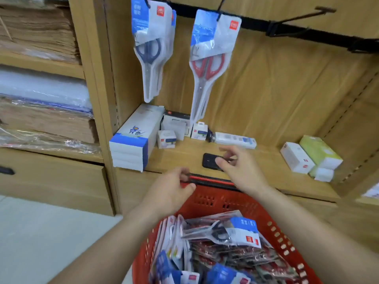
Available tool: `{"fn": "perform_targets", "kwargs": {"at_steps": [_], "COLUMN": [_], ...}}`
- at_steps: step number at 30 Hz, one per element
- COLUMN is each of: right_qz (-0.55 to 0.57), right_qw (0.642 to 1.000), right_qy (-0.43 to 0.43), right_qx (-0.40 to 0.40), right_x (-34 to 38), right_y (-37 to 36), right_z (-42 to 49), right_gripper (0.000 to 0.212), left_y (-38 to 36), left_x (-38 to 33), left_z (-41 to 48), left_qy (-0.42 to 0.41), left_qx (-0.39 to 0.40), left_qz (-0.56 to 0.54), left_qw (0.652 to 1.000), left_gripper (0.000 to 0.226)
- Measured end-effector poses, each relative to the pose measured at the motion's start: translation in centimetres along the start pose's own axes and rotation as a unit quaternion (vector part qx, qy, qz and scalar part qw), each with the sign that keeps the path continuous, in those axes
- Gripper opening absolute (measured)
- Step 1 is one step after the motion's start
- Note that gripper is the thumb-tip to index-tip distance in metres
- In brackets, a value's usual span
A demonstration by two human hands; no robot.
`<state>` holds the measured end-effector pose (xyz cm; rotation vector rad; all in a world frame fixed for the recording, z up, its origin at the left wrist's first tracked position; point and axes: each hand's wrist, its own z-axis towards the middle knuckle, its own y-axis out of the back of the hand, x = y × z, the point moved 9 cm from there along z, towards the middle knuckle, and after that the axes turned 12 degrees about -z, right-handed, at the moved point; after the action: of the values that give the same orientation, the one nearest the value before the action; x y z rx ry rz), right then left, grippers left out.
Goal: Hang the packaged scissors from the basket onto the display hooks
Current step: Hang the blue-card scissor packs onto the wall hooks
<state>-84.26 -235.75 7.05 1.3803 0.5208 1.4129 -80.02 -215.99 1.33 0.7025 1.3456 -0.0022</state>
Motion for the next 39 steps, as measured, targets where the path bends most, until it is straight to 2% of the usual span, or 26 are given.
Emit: {"fn": "perform_targets", "kwargs": {"at_steps": [3, 5, 8, 11, 14, 17, 18, 19, 22, 26, 29, 34, 36, 39], "right_qz": [-0.019, -0.015, 0.014, 0.080, 0.122, 0.016, -0.030, -0.063, -0.111, -0.074, -0.061, -0.021, 0.004, 0.049], "right_qw": [0.990, 0.981, 0.973, 0.955, 0.917, 0.887, 0.884, 0.882, 0.888, 0.908, 0.921, 0.943, 0.950, 0.963], "right_qy": [-0.018, -0.019, -0.011, 0.006, 0.009, 0.081, 0.114, 0.143, 0.173, 0.139, 0.110, 0.059, 0.045, 0.012], "right_qx": [0.137, 0.194, 0.232, 0.287, 0.379, 0.455, 0.452, 0.445, 0.410, 0.389, 0.368, 0.327, 0.308, 0.265], "right_x": [-4.8, -6.9, -8.4, -7.3, -5.8, -4.4, -3.9, -3.5, -3.5, -5.2, -5.9, -6.5, -6.6, -6.9], "right_y": [-5.3, -8.0, -11.0, -13.6, -16.6, -19.0, -19.5, -19.8, -20.5, -20.7, -20.7, -19.5, -19.1, -17.9], "right_z": [-6.5, -10.6, -14.2, -15.8, -17.6, -19.7, -20.0, -20.2, -19.4, -18.0, -17.3, -15.6, -15.2, -14.2], "right_gripper": [0.031, 0.026, 0.014, 0.015, 0.035, 0.070, 0.072, 0.066, 0.024, 0.041, 0.031, 0.010, 0.009, 0.007], "left_y": [-2.9, -3.8, -3.4, -1.8, -0.6, -0.4, -0.7, -1.0, -2.1, -3.1, -4.5, -7.1, -7.8, -8.2], "left_x": [2.2, 4.0, 6.6, 8.2, 8.7, 9.4, 9.5, 9.7, 10.1, 10.5, 10.6, 11.3, 11.5, 11.7], "left_z": [-1.6, -3.0, -5.1, -6.9, -8.7, -10.3, -10.7, -10.9, -11.1, -10.7, -10.2, -9.5, -8.7, -7.1], "left_qy": [0.018, 0.033, 0.056, 0.059, 0.028, -0.001, -0.015, -0.032, -0.072, -0.073, -0.064, -0.054, -0.041, 0.018], "left_qx": [0.070, 0.097, 0.093, 0.072, 0.059, 0.075, 0.085, 0.096, 0.128, 0.147, 0.193, 0.279, 0.280, 0.266], "left_qz": [0.075, 0.114, 0.151, 0.187, 0.212, 0.252, 0.272, 0.294, 0.340, 0.357, 0.377, 0.443, 0.435, 0.330], "left_qw": [0.995, 0.988, 0.983, 0.978, 0.975, 0.965, 0.958, 0.950, 0.929, 0.919, 0.904, 0.851, 0.855, 0.905], "left_gripper": [0.048, 0.049, 0.047, 0.039, 0.033, 0.034, 0.035, 0.034, 0.039, 0.045, 0.062, 0.083, 0.082, 0.073]}}
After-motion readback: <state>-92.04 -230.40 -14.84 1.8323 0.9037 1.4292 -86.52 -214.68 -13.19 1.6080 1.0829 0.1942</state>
